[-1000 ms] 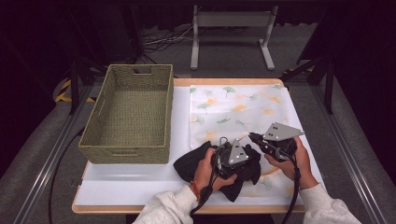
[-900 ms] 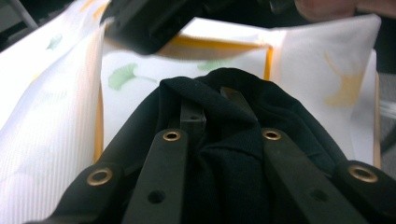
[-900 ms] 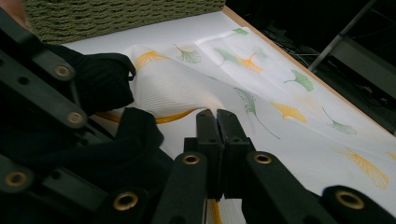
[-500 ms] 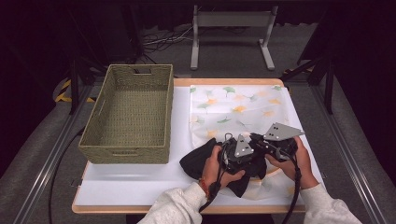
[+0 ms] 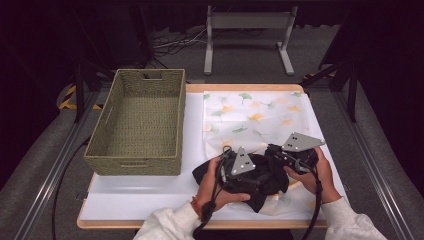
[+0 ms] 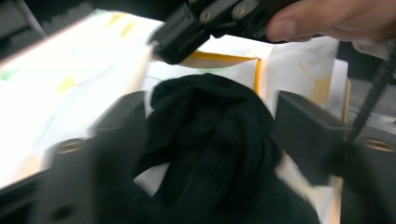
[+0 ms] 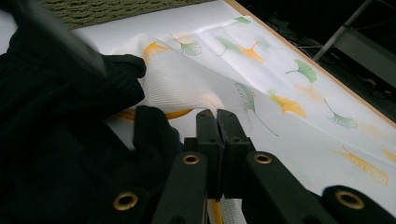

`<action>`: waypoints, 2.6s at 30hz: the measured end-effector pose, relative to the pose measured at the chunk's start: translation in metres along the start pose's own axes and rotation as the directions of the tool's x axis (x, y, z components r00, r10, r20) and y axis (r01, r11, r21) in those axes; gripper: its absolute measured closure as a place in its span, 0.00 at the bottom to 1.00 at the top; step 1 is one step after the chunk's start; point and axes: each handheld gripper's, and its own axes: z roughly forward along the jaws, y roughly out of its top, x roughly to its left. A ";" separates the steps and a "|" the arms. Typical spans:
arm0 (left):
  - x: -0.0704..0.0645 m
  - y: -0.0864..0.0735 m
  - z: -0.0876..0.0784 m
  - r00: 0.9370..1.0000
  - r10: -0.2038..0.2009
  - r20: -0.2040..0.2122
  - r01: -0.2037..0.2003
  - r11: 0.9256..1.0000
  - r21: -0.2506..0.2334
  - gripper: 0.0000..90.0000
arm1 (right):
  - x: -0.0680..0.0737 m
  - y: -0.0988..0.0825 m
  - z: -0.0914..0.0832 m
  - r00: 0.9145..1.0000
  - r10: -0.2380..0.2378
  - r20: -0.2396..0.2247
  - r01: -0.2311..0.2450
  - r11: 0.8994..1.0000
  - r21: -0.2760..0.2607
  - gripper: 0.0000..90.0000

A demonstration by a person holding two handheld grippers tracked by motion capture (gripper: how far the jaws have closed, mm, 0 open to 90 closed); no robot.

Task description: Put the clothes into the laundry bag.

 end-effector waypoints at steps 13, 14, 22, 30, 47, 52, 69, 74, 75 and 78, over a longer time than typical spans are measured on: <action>0.012 -0.068 -0.018 0.999 0.034 0.013 -0.036 0.968 0.247 0.06 | 0.008 0.005 0.004 1.000 -0.025 -0.018 0.025 1.000 0.005 0.99; 0.013 -0.071 -0.013 0.999 0.035 0.012 -0.037 0.962 0.271 0.05 | 0.010 0.005 0.005 0.999 -0.029 -0.017 0.029 1.000 0.007 0.99; 0.020 -0.087 0.008 0.995 0.076 -0.063 -0.046 0.924 0.379 0.28 | 0.013 0.005 0.006 0.999 -0.044 -0.032 0.044 0.999 0.010 0.99; 0.025 -0.087 0.009 0.996 0.078 -0.048 -0.054 0.922 0.383 0.81 | 0.016 0.007 0.005 0.998 -0.051 -0.038 0.051 0.999 0.007 0.99; 0.026 -0.049 -0.019 0.998 0.053 0.027 -0.057 0.982 0.179 0.88 | 0.014 0.012 0.003 0.998 -0.039 -0.043 0.039 0.999 -0.013 0.99; 0.021 -0.035 -0.011 0.996 0.067 0.056 -0.075 0.987 0.143 0.88 | 0.017 0.019 0.004 0.998 -0.043 -0.049 0.042 0.999 -0.026 0.99; 0.014 0.001 0.017 0.996 0.043 0.072 -0.051 0.992 0.118 0.88 | 0.027 0.032 0.004 0.996 -0.069 -0.059 0.068 0.997 -0.034 0.99; 0.016 -0.005 0.031 0.998 0.020 0.062 -0.027 0.993 0.117 0.88 | 0.028 0.033 0.004 0.996 -0.066 -0.059 0.064 0.997 -0.034 0.99; 0.017 -0.006 0.033 0.998 0.009 0.059 -0.016 0.993 0.117 0.88 | 0.028 0.033 0.004 0.996 -0.065 -0.061 0.063 0.997 -0.034 0.99; 0.021 -0.013 0.042 0.999 -0.027 0.038 0.022 0.993 0.119 0.88 | 0.029 0.033 0.005 0.995 -0.066 -0.071 0.064 0.997 -0.032 0.99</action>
